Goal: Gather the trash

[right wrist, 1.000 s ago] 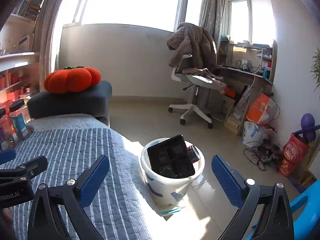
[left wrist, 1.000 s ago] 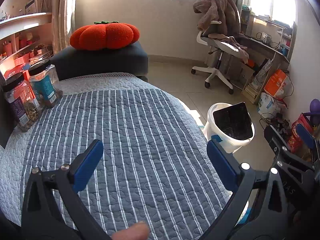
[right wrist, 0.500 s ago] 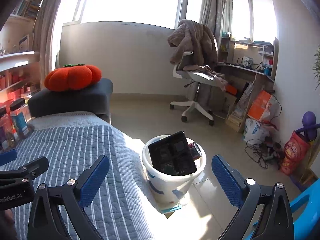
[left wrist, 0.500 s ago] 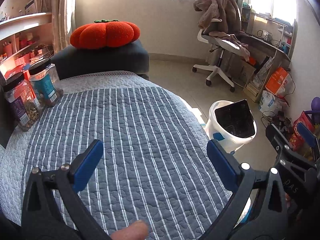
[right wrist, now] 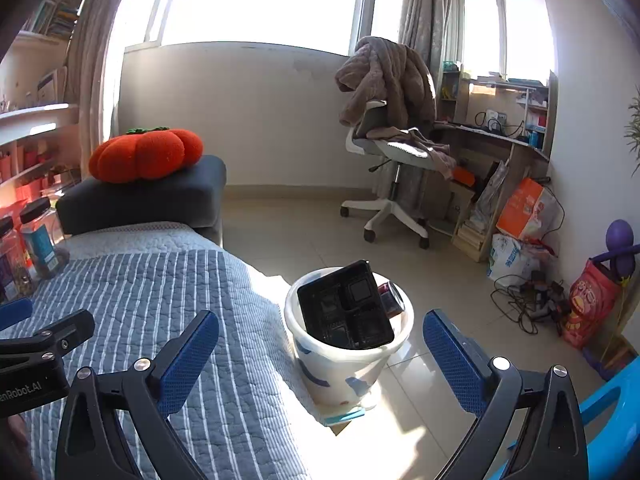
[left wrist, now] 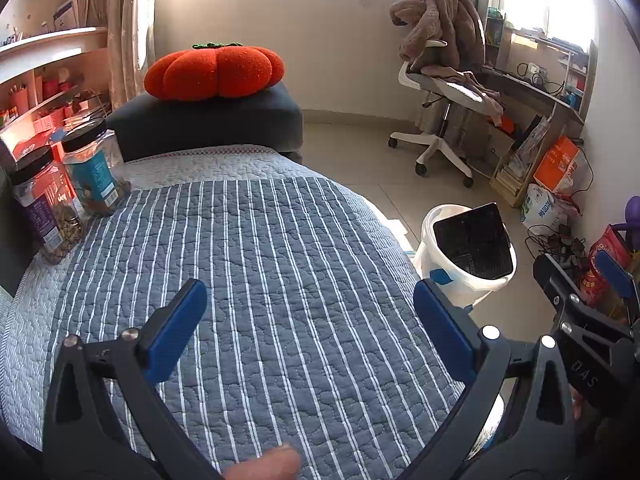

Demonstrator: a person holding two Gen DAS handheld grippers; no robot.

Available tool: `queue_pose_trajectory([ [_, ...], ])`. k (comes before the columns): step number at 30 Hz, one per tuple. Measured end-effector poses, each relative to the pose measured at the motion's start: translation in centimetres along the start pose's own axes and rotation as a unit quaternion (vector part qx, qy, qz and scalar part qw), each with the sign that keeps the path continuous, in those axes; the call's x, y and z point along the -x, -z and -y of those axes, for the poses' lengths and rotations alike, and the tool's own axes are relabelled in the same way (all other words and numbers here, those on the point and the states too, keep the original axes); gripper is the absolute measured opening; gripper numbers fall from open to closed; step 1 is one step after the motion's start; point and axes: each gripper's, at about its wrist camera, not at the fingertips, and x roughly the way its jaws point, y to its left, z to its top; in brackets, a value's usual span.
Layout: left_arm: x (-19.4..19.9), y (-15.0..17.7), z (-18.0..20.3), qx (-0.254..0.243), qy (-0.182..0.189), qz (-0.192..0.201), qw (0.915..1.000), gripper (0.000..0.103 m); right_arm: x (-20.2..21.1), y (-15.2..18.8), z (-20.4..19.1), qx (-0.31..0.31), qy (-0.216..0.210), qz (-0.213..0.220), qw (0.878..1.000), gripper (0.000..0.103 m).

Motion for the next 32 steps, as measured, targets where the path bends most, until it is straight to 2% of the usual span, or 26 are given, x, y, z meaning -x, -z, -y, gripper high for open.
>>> queue_pose_trajectory([
  [16, -0.20, 0.05, 0.05, 0.000, 0.000, -0.002, 1.0000, 0.102, -0.38, 0.25, -0.17, -0.002, -0.003, -0.006, 1.000, 0.103],
  [22, -0.48, 0.09, -0.04, 0.003, 0.008, -0.009, 0.9999, 0.097, -0.58, 0.40, -0.14, -0.007, -0.008, -0.011, 1.000, 0.103],
  [26, -0.70, 0.14, -0.20, 0.006, 0.015, -0.013, 0.9998, 0.086, -0.69, 0.45, -0.03, -0.013, -0.012, -0.018, 1.000, 0.103],
  [31, -0.60, 0.18, 0.23, -0.005, 0.019, -0.014, 0.9997, 0.086, -0.77, 0.50, 0.04, -0.018, -0.016, -0.023, 0.999, 0.103],
  [32, -0.62, 0.18, 0.28, -0.005, 0.018, -0.014, 0.9997, 0.089, -0.79, 0.46, 0.05, -0.018, -0.016, -0.024, 0.999, 0.103],
])
